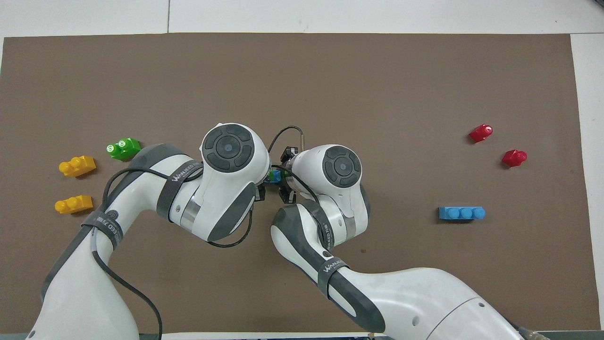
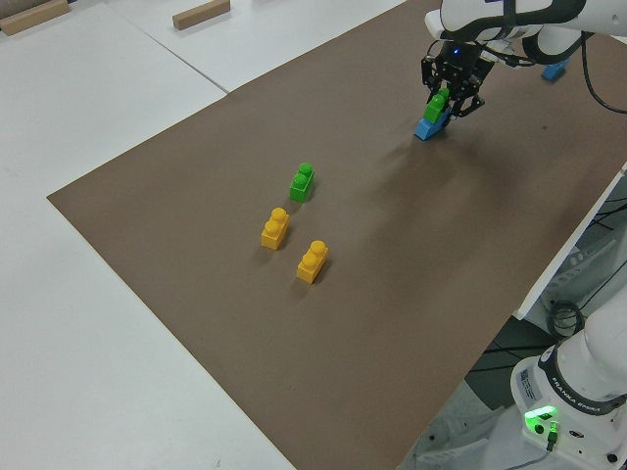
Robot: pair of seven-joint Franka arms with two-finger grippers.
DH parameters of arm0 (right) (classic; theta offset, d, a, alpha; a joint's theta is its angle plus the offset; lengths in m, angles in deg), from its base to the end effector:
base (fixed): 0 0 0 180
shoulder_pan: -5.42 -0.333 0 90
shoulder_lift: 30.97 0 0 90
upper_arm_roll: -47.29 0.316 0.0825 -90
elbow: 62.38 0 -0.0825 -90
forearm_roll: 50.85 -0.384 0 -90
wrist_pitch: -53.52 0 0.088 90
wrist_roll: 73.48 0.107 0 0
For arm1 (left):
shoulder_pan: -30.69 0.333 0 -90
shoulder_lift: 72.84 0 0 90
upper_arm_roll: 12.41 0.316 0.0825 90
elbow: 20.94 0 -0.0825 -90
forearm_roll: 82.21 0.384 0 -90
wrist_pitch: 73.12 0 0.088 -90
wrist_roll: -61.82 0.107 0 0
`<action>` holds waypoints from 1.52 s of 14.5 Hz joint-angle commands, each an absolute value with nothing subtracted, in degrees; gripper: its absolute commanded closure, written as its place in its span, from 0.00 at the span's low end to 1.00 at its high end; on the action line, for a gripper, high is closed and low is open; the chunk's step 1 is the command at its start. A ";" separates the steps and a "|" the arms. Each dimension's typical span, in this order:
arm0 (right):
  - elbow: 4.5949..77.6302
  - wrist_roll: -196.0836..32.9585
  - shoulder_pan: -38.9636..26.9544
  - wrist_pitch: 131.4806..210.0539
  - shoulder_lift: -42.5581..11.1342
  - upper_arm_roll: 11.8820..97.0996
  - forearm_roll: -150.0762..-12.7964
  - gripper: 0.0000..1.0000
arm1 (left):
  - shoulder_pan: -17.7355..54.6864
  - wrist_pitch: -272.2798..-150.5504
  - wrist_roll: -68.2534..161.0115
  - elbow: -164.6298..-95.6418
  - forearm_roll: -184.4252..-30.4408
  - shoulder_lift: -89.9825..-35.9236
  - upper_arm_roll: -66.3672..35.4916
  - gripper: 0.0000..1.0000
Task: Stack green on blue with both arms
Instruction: 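Press the green brick down onto the blue brick with the left gripper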
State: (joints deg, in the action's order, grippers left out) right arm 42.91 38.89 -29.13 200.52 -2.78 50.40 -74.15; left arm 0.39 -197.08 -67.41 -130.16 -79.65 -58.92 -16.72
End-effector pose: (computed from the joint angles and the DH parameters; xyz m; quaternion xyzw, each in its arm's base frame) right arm 0.5337 0.4003 0.2841 -0.6743 0.7157 0.1070 0.1467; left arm 0.5061 -0.3446 0.3737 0.6861 0.7274 0.0106 0.0062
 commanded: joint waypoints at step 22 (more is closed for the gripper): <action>46.26 39.64 -28.51 205.22 -2.14 50.01 -72.47 1.00 | 0.46 -199.77 -59.91 -133.00 -79.57 -56.67 -15.84 0.45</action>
